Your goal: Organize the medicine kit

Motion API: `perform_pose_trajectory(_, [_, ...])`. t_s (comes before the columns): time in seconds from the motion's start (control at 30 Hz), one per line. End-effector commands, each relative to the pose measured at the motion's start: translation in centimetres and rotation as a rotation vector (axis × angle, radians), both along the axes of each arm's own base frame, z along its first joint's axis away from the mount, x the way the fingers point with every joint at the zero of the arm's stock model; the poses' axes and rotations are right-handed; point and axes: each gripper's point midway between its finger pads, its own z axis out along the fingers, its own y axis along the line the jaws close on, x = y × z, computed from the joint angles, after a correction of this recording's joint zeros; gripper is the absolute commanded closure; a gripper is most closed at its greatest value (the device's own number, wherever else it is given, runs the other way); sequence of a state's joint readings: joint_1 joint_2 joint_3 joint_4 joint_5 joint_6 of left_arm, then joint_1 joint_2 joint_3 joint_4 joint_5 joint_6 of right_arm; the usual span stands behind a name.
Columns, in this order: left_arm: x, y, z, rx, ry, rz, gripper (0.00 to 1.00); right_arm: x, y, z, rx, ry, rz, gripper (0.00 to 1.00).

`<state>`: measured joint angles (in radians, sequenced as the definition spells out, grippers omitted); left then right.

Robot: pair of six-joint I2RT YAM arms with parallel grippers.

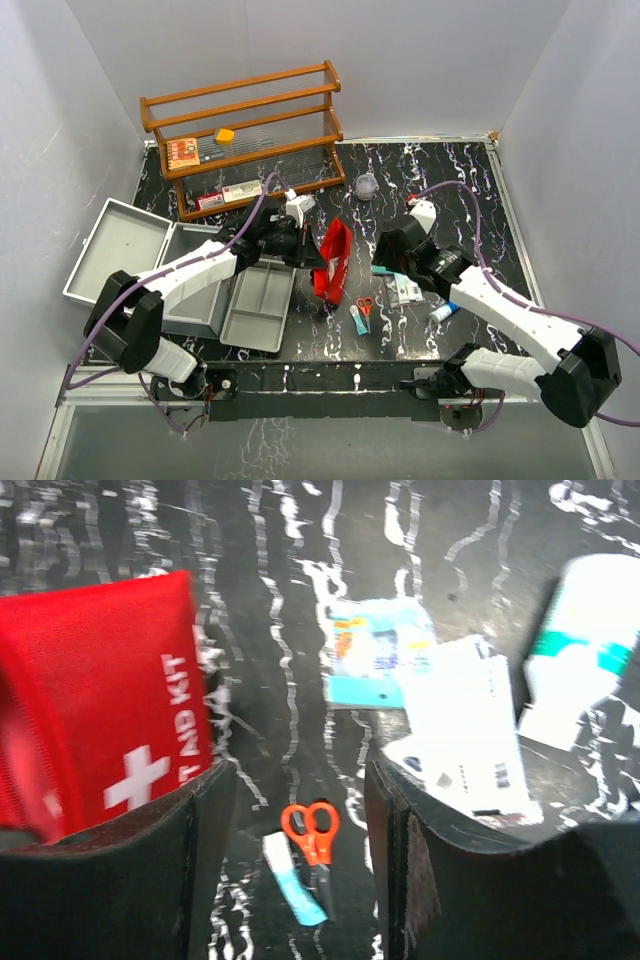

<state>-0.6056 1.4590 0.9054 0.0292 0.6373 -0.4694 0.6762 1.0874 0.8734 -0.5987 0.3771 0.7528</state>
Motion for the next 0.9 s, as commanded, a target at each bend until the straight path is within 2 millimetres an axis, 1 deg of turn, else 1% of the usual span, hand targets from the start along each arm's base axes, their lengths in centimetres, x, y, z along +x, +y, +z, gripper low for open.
perform_pose_trajectory(0.0, [-0.2, -0.6, 0.8, -0.014, 0.006, -0.030, 1.00, 0.2, -3.3, -2.2, -0.114, 0.041, -0.108, 0.45])
perform_pose_trajectory(0.1, [-0.1, -0.5, 0.5, 0.002, 0.011, -0.025, 1.00, 0.1, -4.4, -4.3, -0.149, 0.098, -0.136, 0.42])
perform_pose_trajectory(0.17, [-0.1, -0.5, 0.3, 0.009, 0.015, -0.027, 1.00, 0.1, -4.9, -5.2, -0.166, 0.128, -0.141, 0.41])
perform_pose_trajectory(0.4, [-0.1, -0.5, -0.1, 0.013, 0.027, -0.026, 1.00, -0.1, -6.0, -7.4, -0.259, 0.197, -0.164, 0.42])
perform_pose_trajectory(0.5, [-0.1, -0.5, -0.2, 0.013, 0.035, -0.028, 1.00, -0.2, -6.4, -8.1, -0.306, 0.239, -0.169, 0.44])
perform_pose_trajectory(0.63, [0.0, -0.6, -0.2, 0.011, 0.034, -0.027, 1.00, 0.2, -6.5, -8.6, -0.342, 0.249, -0.157, 0.47])
perform_pose_trajectory(0.8, [-0.1, -0.6, -0.2, 0.012, 0.035, -0.031, 1.00, 0.6, -4.9, -9.7, -0.305, 0.261, -0.085, 0.49])
perform_pose_trajectory(0.87, [0.0, -0.6, -0.2, 0.015, 0.035, -0.030, 1.00, 0.7, -4.7, -10.0, -0.304, 0.264, -0.082, 0.49])
